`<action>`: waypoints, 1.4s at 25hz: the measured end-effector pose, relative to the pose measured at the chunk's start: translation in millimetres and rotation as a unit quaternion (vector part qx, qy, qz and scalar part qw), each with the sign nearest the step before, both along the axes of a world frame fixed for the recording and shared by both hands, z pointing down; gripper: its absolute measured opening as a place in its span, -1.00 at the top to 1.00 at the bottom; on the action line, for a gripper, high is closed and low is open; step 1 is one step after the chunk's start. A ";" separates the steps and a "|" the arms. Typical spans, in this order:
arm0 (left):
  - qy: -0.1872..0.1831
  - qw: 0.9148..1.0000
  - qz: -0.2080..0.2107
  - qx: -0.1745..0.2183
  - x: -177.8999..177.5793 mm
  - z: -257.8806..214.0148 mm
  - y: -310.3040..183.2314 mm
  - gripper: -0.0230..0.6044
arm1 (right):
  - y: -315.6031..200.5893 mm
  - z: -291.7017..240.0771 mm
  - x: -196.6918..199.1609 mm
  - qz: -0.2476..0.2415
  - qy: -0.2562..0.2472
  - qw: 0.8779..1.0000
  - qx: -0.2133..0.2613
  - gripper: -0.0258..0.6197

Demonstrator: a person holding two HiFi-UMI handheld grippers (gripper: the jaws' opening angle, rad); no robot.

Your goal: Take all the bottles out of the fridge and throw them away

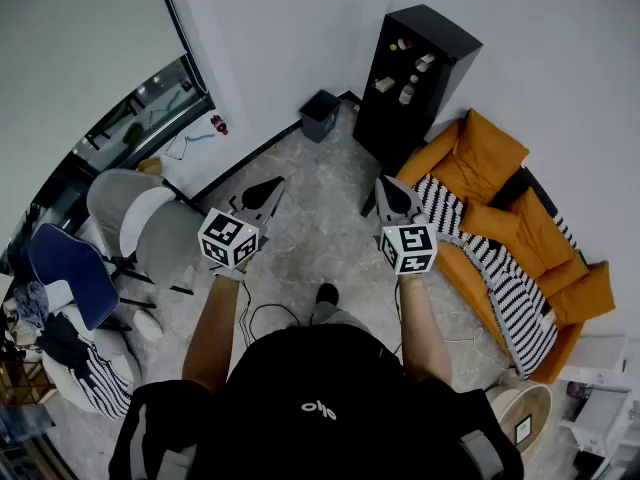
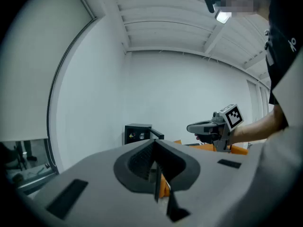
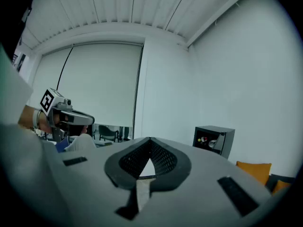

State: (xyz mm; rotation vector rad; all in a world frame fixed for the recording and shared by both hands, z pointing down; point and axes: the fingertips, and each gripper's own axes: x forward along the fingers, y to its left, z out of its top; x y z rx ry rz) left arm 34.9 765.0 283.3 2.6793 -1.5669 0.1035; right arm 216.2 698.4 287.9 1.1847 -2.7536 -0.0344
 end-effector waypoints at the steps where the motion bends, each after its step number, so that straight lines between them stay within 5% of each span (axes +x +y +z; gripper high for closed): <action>1: 0.005 1.000 0.000 -0.004 1.4 1.4 -7.4 0.91 | -6.3 1.5 -0.3 -0.003 0.003 1.000 0.000 0.90; 24: -0.008 0.998 -0.042 -0.040 38.6 19.4 -136.3 0.91 | -119.0 29.6 15.5 -0.014 0.005 1.000 -0.027 0.90; 35: 0.000 0.999 -0.010 -0.042 19.7 23.9 -231.1 0.91 | -189.9 40.8 8.5 0.033 0.013 0.998 -0.046 0.90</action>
